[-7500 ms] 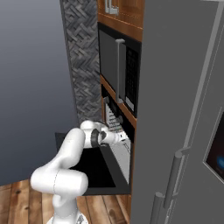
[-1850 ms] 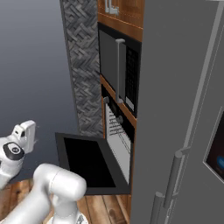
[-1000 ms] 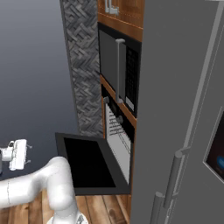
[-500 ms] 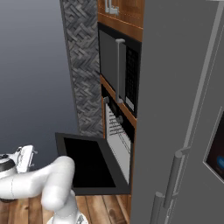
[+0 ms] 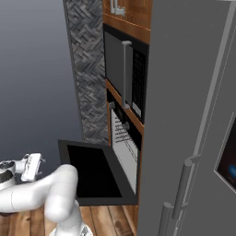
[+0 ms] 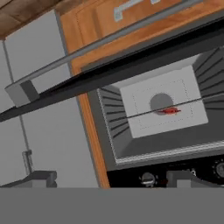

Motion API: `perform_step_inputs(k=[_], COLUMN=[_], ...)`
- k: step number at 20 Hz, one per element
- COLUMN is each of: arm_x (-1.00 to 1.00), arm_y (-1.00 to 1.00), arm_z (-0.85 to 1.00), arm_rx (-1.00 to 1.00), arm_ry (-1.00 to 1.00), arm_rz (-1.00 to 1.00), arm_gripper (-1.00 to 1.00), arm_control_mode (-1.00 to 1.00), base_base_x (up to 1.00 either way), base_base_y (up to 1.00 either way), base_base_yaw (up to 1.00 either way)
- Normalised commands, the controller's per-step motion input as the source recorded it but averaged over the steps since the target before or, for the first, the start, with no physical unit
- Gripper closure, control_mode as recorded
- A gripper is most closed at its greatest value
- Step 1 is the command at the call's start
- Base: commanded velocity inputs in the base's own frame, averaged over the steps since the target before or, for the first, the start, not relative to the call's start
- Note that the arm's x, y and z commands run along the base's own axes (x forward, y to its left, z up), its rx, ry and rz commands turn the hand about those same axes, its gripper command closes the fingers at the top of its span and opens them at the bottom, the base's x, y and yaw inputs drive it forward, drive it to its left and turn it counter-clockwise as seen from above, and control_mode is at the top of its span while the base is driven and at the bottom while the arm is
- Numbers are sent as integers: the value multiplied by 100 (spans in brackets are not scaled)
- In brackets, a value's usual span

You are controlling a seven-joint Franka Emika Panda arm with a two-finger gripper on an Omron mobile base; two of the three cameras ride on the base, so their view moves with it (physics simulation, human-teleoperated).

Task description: Place the fish on the rack of the oven, and slide the rack back inside. Close the oven door.

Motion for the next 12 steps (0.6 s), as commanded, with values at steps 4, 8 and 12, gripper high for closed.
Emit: perform_step_inputs(k=[4, 8, 12], arm_x=[43, 47, 65], arm_y=[0, 0, 3], arm_z=[-100, -100, -100], arm_rx=[13, 9, 0], arm_ry=[0, 2, 8], arm_rz=[6, 6, 4], arm_gripper=[-100, -100, -100], arm_control_mode=[-100, -100, -100], base_base_x=[0, 0, 0], base_base_y=[0, 0, 0], base_base_yaw=[0, 0, 0])
